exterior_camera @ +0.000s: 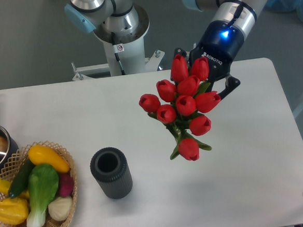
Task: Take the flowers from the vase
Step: 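Raise the tulip bouquet clear of the vase and carry it away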
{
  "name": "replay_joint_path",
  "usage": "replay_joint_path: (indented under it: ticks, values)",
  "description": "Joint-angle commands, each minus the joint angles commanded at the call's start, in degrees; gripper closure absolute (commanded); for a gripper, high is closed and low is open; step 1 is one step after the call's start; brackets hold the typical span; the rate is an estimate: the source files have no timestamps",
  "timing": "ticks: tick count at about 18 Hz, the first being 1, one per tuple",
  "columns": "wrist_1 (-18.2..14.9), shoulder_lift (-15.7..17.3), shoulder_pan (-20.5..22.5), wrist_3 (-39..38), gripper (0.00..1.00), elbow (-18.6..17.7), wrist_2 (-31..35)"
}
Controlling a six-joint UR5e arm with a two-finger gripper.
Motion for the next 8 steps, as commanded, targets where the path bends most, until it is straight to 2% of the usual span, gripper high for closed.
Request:
replay_joint_path:
  ticks: [8]
  values:
    - [-0.1, 0.4, 0.3, -0.1, 0.51, -0.4, 0.0]
